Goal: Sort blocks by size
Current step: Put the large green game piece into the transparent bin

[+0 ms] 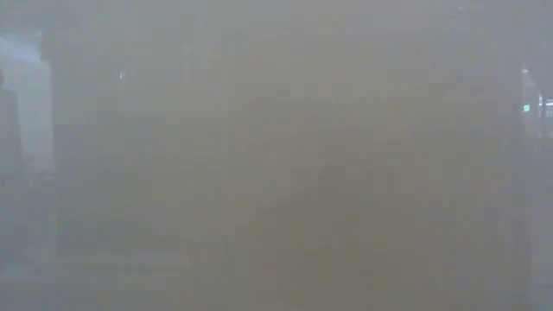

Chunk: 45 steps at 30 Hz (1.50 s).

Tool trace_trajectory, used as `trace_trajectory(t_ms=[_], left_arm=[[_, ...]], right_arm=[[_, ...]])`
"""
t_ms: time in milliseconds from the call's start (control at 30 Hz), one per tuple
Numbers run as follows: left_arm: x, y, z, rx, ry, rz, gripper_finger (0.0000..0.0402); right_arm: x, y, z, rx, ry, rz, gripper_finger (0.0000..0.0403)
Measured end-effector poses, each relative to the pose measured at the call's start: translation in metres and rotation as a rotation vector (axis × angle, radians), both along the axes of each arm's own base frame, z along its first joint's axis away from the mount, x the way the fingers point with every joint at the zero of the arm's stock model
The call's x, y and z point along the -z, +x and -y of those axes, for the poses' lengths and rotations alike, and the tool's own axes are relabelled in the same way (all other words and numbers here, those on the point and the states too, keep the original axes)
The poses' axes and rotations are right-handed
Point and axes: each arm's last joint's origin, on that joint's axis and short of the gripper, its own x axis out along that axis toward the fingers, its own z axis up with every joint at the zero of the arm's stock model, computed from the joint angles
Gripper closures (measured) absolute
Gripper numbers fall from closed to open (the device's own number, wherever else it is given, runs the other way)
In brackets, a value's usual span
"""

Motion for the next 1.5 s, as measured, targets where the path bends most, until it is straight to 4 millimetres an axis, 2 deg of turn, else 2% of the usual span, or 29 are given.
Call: trace_trajectory(t_ms=[267,467,800,900,1000,1233,1367,1500], left_arm=[[0.026,-0.009,-0.01,0.002,-0.01,-0.02,0.0154],[0.036,-0.003,-0.016,0.082,-0.026,-0.068,0.0154],[0.071,0.009,-0.022,0.199,-0.071,-0.256,0.0155],[0.082,0.012,-0.024,0.202,-0.065,-0.307,0.0166],[0.087,0.014,-0.025,0.202,-0.075,-0.327,0.0198],[0.082,0.017,-0.026,0.149,-0.067,-0.336,0.0309],[0.068,0.025,-0.028,0.066,-0.07,-0.324,0.0309],[0.043,0.044,-0.031,-0.012,-0.034,-0.248,0.0309]], right_arm=[[0.0,0.0,0.0,0.005,0.007,0.005,0.0194],[0.0,0.001,0.001,0.01,0.006,0.007,0.0195],[-0.003,0.003,0.001,0.011,0.015,0.035,0.0198],[-0.003,0.003,0.0,0.011,0.018,0.043,0.0199],[-0.003,0.003,0.0,0.011,0.018,0.044,0.0199],[-0.004,0.002,-0.003,0.0,0.03,0.05,0.0199],[-0.003,0.0,-0.01,-0.034,0.032,0.044,0.0199],[0.0,-0.006,-0.017,-0.057,0.04,0.003,0.0201]])
